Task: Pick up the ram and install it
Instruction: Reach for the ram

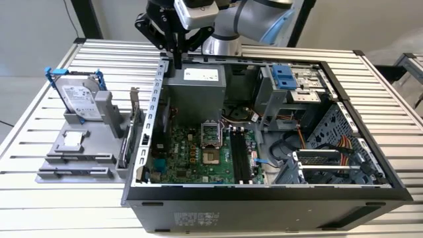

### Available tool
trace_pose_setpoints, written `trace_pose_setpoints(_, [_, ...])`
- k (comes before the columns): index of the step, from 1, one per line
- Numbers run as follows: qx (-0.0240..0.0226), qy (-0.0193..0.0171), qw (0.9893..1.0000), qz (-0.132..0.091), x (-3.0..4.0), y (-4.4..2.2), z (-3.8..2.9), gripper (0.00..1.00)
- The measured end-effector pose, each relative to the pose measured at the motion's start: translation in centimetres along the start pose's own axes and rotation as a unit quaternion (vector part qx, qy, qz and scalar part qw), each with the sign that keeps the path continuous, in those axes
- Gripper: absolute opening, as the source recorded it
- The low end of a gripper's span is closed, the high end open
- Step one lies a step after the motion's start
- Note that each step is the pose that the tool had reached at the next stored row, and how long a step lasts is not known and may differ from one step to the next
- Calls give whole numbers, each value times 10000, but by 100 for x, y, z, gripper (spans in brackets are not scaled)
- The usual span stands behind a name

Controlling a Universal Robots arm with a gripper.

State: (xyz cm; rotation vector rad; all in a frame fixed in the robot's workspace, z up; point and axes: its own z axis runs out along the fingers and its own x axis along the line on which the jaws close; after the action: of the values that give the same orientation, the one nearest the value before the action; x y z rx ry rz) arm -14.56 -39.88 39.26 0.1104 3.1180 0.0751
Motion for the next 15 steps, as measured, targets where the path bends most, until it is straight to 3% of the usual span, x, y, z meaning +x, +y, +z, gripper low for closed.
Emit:
trace_pose_setpoints(7, [0,0,10000,0,51,-3,-1,0])
trace_pose_setpoints(15, [0,0,10000,-1,60,-4,-1,0])
